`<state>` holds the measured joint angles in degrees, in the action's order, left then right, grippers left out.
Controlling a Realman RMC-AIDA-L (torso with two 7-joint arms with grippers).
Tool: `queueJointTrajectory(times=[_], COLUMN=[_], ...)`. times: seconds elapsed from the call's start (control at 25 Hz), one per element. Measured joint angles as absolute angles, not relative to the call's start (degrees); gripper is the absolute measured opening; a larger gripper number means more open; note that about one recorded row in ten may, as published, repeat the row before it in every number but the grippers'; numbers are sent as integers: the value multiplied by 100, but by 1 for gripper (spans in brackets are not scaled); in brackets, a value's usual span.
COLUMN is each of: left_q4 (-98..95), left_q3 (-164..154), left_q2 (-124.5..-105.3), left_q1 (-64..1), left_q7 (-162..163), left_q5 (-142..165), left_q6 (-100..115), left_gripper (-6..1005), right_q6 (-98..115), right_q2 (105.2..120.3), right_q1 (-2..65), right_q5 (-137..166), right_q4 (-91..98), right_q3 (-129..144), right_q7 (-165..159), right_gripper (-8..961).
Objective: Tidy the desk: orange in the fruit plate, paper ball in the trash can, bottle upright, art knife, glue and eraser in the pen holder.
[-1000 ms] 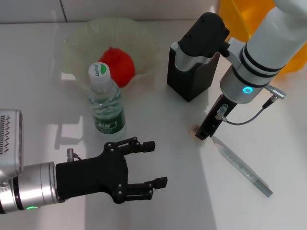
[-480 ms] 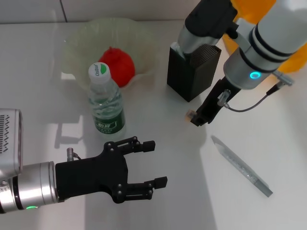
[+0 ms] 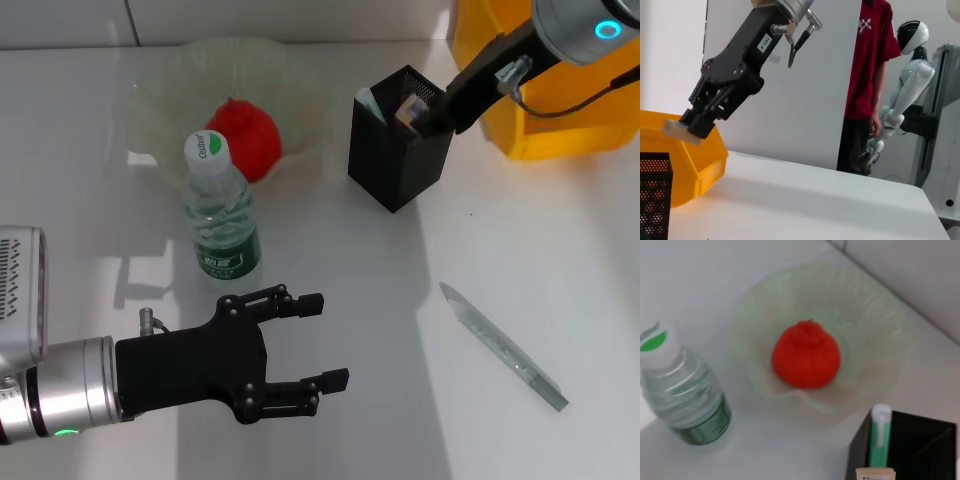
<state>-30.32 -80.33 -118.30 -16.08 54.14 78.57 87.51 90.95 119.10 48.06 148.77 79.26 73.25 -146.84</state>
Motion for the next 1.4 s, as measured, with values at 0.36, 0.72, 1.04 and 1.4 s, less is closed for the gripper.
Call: queueJointTrajectory(times=[0.36, 0.72, 1.04, 1.4], left_q4=[-3031, -3023, -3030, -3032], left_q3=[-8058, -8056, -8049, -8038], left_q2=[-11830, -11830, -11830, -11823], left_q1=[-1608, -1608, -1608, -1608], left_q7=[5414, 5414, 5414, 5414], left_q5=[7857, 7857, 7857, 7857], left_q6=[8736, 8730, 8729, 8757], left_gripper=[812, 813, 813, 813], right_q6=[8163, 7527, 7880, 9681], right_q2=[11909, 11917, 11927, 11951], right_q1=[4926, 5122, 5110, 4468], right_q5=[15247, 15247, 15229, 15319], right_q4=[7268, 6484, 6750, 8532], right_q3=[7301, 7360, 7317, 7842], right_q7=[-14629, -14579, -14775, -15907], right_gripper=[242, 244, 418, 720])
